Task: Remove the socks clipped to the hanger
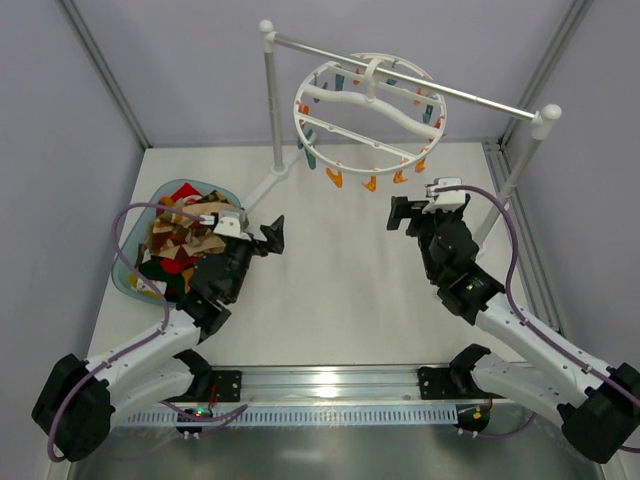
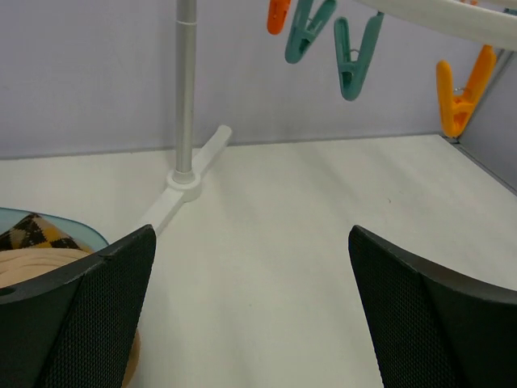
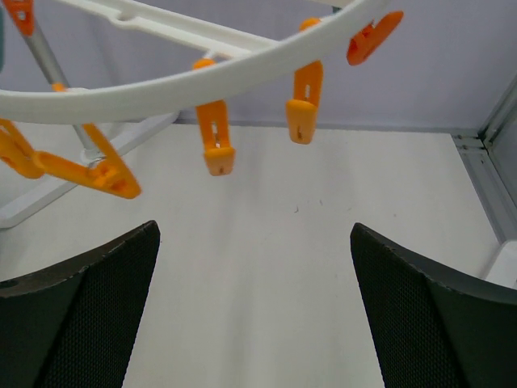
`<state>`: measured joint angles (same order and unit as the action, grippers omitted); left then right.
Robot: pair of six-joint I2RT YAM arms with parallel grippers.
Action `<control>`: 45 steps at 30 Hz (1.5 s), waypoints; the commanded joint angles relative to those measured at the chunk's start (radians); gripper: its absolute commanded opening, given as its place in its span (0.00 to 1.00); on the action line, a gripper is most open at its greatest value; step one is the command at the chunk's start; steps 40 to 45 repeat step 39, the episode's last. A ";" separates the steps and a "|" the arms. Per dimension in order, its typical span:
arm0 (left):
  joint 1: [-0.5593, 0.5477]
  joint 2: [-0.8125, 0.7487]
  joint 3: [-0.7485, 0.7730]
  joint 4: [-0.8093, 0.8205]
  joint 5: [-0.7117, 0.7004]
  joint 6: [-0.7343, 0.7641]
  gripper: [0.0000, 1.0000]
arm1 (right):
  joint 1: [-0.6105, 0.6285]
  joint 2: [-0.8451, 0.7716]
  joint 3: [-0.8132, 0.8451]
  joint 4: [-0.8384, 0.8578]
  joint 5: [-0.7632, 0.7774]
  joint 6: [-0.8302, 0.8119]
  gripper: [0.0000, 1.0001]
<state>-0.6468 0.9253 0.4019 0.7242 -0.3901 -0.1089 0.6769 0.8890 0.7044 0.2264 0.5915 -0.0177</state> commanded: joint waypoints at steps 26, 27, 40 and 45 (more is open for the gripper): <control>-0.001 0.075 0.014 0.030 0.040 -0.020 1.00 | -0.102 0.010 -0.098 0.137 -0.101 0.114 1.00; -0.002 0.073 0.012 0.034 0.039 -0.020 1.00 | -0.100 0.010 -0.097 0.137 -0.101 0.113 1.00; -0.001 0.076 0.012 0.030 0.039 -0.018 1.00 | -0.102 -0.001 -0.103 0.140 -0.101 0.113 1.00; -0.001 0.076 0.012 0.030 0.039 -0.018 1.00 | -0.102 -0.001 -0.103 0.140 -0.101 0.113 1.00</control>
